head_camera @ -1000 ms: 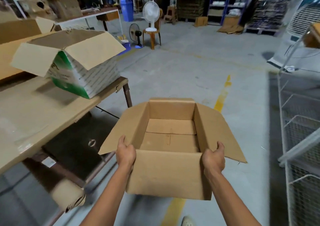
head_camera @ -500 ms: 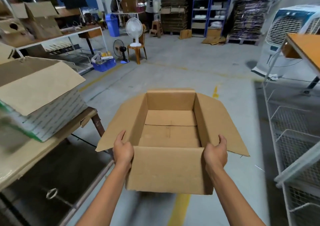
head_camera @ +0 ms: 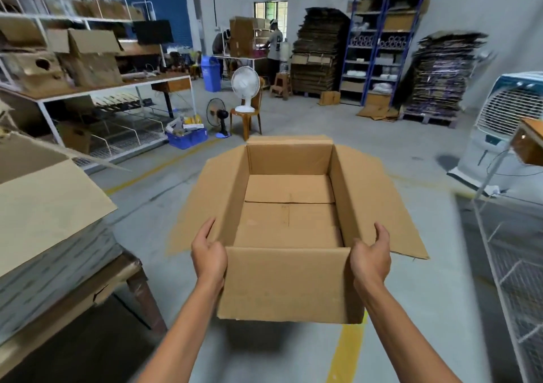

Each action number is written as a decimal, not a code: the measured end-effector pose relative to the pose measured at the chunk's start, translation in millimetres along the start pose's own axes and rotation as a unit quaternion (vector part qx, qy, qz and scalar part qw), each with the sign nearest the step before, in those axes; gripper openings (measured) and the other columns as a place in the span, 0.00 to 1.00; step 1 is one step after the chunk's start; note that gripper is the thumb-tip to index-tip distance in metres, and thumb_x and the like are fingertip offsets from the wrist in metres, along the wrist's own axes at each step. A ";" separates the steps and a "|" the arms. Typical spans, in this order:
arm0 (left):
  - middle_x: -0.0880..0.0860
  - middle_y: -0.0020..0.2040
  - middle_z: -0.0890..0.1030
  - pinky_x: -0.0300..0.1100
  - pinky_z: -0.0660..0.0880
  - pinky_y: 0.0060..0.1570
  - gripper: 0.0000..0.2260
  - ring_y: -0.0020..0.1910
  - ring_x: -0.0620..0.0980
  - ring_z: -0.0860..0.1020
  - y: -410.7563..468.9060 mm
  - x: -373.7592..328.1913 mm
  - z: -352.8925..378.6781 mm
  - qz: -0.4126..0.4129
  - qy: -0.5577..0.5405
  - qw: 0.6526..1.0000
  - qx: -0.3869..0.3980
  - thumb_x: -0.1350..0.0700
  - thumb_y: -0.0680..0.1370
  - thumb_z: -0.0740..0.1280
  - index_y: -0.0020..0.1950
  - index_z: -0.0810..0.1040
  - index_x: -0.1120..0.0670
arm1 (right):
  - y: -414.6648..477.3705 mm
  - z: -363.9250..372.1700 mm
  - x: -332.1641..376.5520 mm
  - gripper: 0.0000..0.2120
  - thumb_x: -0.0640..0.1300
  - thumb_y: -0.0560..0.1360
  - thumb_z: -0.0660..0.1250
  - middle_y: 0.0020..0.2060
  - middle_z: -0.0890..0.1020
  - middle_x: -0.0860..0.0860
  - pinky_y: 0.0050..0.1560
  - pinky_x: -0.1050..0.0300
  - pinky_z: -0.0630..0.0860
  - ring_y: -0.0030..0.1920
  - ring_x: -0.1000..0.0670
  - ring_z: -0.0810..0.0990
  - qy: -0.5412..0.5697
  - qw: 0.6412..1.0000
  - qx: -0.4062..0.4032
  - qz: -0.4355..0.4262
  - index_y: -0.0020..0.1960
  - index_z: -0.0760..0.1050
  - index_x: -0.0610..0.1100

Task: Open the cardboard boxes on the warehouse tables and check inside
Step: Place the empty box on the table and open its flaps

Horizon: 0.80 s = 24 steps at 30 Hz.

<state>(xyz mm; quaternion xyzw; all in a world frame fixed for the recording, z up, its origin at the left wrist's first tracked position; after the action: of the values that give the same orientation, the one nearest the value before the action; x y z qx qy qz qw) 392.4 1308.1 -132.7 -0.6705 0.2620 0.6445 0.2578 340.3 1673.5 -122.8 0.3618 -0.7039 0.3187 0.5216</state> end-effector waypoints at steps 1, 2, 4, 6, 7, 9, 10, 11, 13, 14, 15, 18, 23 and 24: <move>0.48 0.66 0.76 0.36 0.72 0.57 0.29 0.60 0.46 0.74 19.8 -4.1 9.2 0.000 -0.009 1.000 -0.005 0.73 0.76 0.56 0.72 0.75 0.52 | 14.6 17.8 12.5 0.29 0.38 0.76 0.63 0.40 0.73 0.51 0.52 0.49 0.73 0.46 0.41 0.76 0.003 1.000 0.001 -0.007 0.75 0.64 0.52; 0.48 0.64 0.76 0.33 0.72 0.53 0.29 0.59 0.46 0.75 39.5 -8.5 17.6 -0.002 -0.021 1.000 -0.012 0.73 0.75 0.57 0.72 0.75 0.52 | 30.4 36.4 25.1 0.29 0.37 0.76 0.63 0.41 0.74 0.49 0.51 0.51 0.72 0.45 0.42 0.75 0.010 1.000 0.004 -0.014 0.75 0.65 0.52; 0.44 0.57 0.78 0.26 0.70 0.44 0.28 0.51 0.39 0.79 77.3 -17.6 31.2 -0.006 -0.050 0.998 -0.032 0.72 0.75 0.58 0.71 0.76 0.51 | 57.3 72.5 47.6 0.29 0.37 0.76 0.63 0.40 0.77 0.48 0.48 0.53 0.69 0.44 0.41 0.76 0.024 0.999 0.009 -0.026 0.75 0.66 0.53; 0.40 0.46 0.79 0.22 0.69 0.35 0.28 0.36 0.29 0.77 113.3 -26.6 43.8 -0.005 -0.074 0.996 -0.045 0.73 0.74 0.58 0.70 0.77 0.52 | 79.9 105.5 68.9 0.29 0.36 0.76 0.63 0.40 0.77 0.50 0.46 0.54 0.67 0.43 0.41 0.76 0.045 0.998 0.008 -0.041 0.74 0.66 0.53; 0.37 0.42 0.78 0.22 0.69 0.32 0.28 0.31 0.28 0.75 129.6 -29.0 49.2 -0.007 -0.082 0.995 -0.051 0.73 0.74 0.58 0.70 0.77 0.53 | 89.1 120.9 78.2 0.29 0.35 0.76 0.63 0.43 0.77 0.49 0.46 0.55 0.66 0.41 0.43 0.76 0.051 0.998 0.009 -0.048 0.74 0.67 0.52; 0.35 0.36 0.80 0.23 0.69 0.30 0.28 0.28 0.28 0.74 156.8 -33.5 57.7 -0.002 -0.089 0.994 -0.060 0.74 0.75 0.58 0.70 0.76 0.53 | 104.9 150.2 92.7 0.29 0.34 0.76 0.63 0.47 0.76 0.49 0.46 0.55 0.66 0.37 0.46 0.74 0.056 0.997 0.014 -0.060 0.74 0.67 0.51; 0.35 0.37 0.81 0.23 0.70 0.31 0.27 0.29 0.28 0.75 171.1 -36.6 61.4 0.004 -0.095 0.993 -0.067 0.74 0.75 0.59 0.70 0.76 0.54 | 114.0 167.6 98.7 0.29 0.34 0.76 0.63 0.48 0.76 0.49 0.47 0.55 0.66 0.36 0.47 0.74 0.063 0.996 0.021 -0.066 0.74 0.67 0.51; 0.37 0.41 0.81 0.23 0.71 0.32 0.27 0.30 0.28 0.75 185.9 -40.2 64.8 0.008 -0.101 0.992 -0.073 0.74 0.75 0.59 0.70 0.76 0.54 | 123.2 185.7 105.2 0.29 0.34 0.76 0.63 0.51 0.78 0.49 0.46 0.55 0.67 0.36 0.47 0.74 0.072 0.994 0.030 -0.074 0.74 0.67 0.52; 0.41 0.46 0.79 0.23 0.70 0.32 0.26 0.31 0.28 0.75 218.6 -45.6 70.6 0.016 -0.112 0.989 -0.090 0.73 0.75 0.60 0.70 0.76 0.54 | 140.6 222.0 120.4 0.30 0.33 0.75 0.64 0.60 0.79 0.48 0.46 0.56 0.67 0.35 0.51 0.74 0.090 0.991 0.041 -0.087 0.73 0.68 0.52; 0.41 0.48 0.79 0.23 0.70 0.33 0.26 0.31 0.27 0.75 234.1 -48.0 73.1 0.022 -0.116 0.988 -0.099 0.73 0.75 0.61 0.70 0.76 0.54 | 149.1 240.1 126.8 0.29 0.33 0.75 0.64 0.60 0.78 0.49 0.45 0.56 0.66 0.34 0.53 0.74 0.098 0.990 0.046 -0.087 0.73 0.68 0.52; 0.41 0.50 0.79 0.22 0.71 0.34 0.27 0.32 0.27 0.75 249.9 -49.0 75.4 0.028 -0.115 0.987 -0.107 0.73 0.75 0.61 0.70 0.76 0.54 | 157.0 258.0 132.3 0.29 0.32 0.75 0.64 0.58 0.77 0.50 0.45 0.58 0.65 0.34 0.54 0.73 0.104 0.989 0.054 -0.085 0.74 0.68 0.50; 0.46 0.58 0.79 0.22 0.71 0.36 0.27 0.35 0.26 0.76 300.6 -51.6 86.2 0.049 -0.115 0.984 -0.123 0.73 0.74 0.61 0.70 0.76 0.53 | 185.2 314.6 150.2 0.29 0.31 0.76 0.63 0.57 0.77 0.47 0.46 0.62 0.63 0.34 0.56 0.70 0.123 0.985 0.086 -0.088 0.74 0.68 0.49; 0.48 0.63 0.77 0.22 0.71 0.39 0.27 0.38 0.24 0.75 390.7 -66.6 106.1 0.083 -0.120 0.974 -0.172 0.73 0.74 0.62 0.70 0.76 0.53 | 245.2 423.4 191.5 0.28 0.30 0.77 0.62 0.71 0.73 0.47 0.47 0.69 0.63 0.52 0.44 0.72 0.131 0.975 0.136 -0.121 0.75 0.67 0.46; 0.47 0.64 0.77 0.22 0.72 0.38 0.27 0.36 0.26 0.75 407.6 -69.9 108.4 0.088 -0.116 0.971 -0.187 0.72 0.74 0.62 0.70 0.76 0.53 | 257.0 446.1 201.9 0.28 0.29 0.77 0.62 0.71 0.72 0.49 0.46 0.71 0.62 0.53 0.47 0.69 0.133 0.971 0.147 -0.131 0.75 0.67 0.45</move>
<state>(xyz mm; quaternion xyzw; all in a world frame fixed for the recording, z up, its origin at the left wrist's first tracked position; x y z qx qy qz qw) 32.5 1086.0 -70.0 -0.6022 0.1626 0.7754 0.0986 -139.9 1406.7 -59.1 0.4778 -0.5204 0.3928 0.5887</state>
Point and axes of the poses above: each hand's wrist, its own y-axis towards the middle knuckle, its own z-axis out of the palm, x = y × z, the point moved 8 cm from there along y, towards the middle knuckle
